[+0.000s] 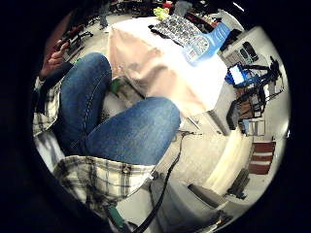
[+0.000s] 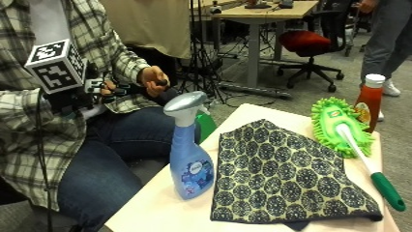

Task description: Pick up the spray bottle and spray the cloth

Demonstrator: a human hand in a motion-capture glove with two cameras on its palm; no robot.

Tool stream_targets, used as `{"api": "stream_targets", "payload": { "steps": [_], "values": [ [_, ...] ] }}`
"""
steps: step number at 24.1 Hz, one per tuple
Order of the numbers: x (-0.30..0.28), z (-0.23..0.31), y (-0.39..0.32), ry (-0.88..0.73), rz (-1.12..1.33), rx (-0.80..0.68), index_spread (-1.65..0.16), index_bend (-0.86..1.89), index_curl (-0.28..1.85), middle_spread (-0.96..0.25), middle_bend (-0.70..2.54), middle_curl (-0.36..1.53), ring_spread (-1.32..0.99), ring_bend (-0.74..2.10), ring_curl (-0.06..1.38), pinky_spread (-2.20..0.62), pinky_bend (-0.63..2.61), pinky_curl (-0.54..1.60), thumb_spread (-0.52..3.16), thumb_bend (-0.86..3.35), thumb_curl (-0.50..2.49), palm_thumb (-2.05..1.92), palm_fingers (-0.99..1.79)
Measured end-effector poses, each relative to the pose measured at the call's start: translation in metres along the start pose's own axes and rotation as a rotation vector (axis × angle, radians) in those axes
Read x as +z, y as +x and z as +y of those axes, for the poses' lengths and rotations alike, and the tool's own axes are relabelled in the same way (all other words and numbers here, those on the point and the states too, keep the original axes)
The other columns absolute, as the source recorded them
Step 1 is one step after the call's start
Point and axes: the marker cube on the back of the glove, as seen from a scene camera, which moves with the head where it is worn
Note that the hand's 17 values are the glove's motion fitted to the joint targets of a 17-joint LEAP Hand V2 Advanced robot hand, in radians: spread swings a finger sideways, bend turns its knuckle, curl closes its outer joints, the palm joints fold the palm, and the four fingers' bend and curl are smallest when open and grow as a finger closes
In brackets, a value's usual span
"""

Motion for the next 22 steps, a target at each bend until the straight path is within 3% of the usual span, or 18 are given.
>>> {"api": "stream_targets", "payload": {
  "steps": [13, 22],
  "values": [
    [0.003, -0.001, 0.000, -0.008, -0.040, 0.003, -0.27, 0.32, 0.23, -0.04, 0.25, 0.18, 0.01, 0.28, 0.15, 0.17, 0.16, 0.13, 0.85, 0.49, 0.26, 0.68, 0.34],
    [-0.015, -0.005, 0.021, 0.144, -0.337, 0.177, -0.28, 0.23, 0.26, -0.04, 0.18, 0.21, 0.02, 0.32, 0.19, 0.19, 0.26, 0.18, 1.03, 0.46, 0.33, 0.66, 0.40]
  ]
}}
